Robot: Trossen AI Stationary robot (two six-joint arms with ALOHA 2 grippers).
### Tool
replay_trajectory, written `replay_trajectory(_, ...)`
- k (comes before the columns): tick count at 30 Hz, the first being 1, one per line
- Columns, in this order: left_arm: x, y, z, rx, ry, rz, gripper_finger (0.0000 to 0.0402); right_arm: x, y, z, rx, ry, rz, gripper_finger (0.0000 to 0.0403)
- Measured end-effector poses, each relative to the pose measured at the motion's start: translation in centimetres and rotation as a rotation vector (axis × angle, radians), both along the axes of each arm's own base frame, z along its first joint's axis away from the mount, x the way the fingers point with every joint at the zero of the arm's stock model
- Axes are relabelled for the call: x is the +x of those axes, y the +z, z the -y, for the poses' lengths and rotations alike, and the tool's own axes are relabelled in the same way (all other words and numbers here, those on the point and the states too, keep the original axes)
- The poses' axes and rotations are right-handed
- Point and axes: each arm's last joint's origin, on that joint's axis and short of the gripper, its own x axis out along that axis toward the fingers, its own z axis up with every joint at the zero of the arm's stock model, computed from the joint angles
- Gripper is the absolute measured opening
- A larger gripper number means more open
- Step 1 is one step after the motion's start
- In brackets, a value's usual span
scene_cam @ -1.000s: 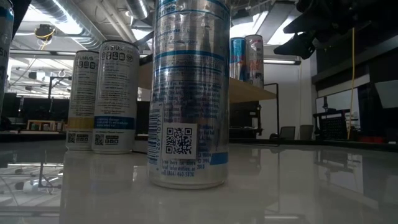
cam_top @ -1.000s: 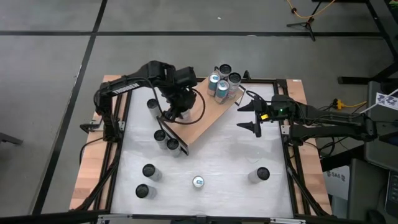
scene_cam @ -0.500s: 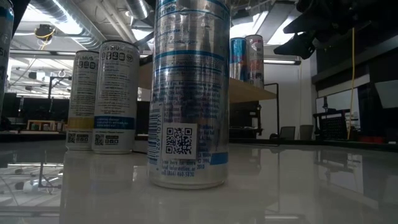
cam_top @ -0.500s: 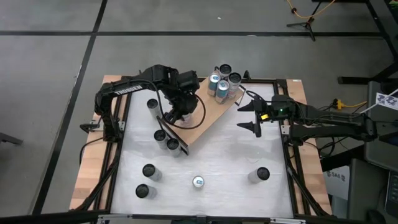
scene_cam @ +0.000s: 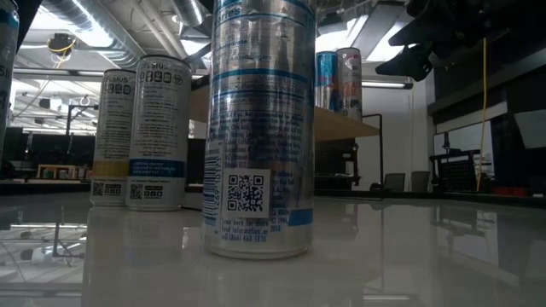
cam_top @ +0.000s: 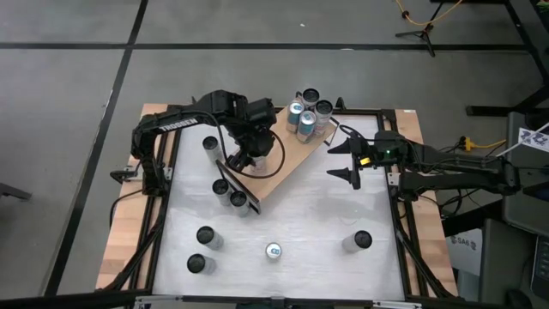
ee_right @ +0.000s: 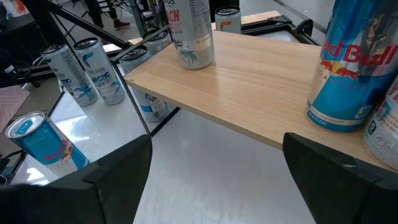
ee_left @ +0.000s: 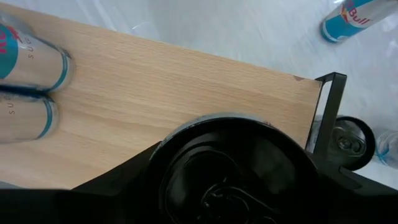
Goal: Place canned beverage on shelf
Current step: Put the white-pink soda can on the shelf aligned with the other white-pink soda cans
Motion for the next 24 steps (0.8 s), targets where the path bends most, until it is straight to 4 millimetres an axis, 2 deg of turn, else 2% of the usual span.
replay_trajectory(10, 0.0, -0.03, -0.17, 0.049, 0.073, -0.015, 0.0285, 0.0, -0.01, 0.0, 0.0, 0.0, -0.001, 0.0356)
replay_trajectory(24, 0.07, 0.0, -0.17, 0.049, 0.076, -0.008, 0.0287, 0.0, -0.01, 0.01, 0.0, 0.0, -0.001, 0.0356)
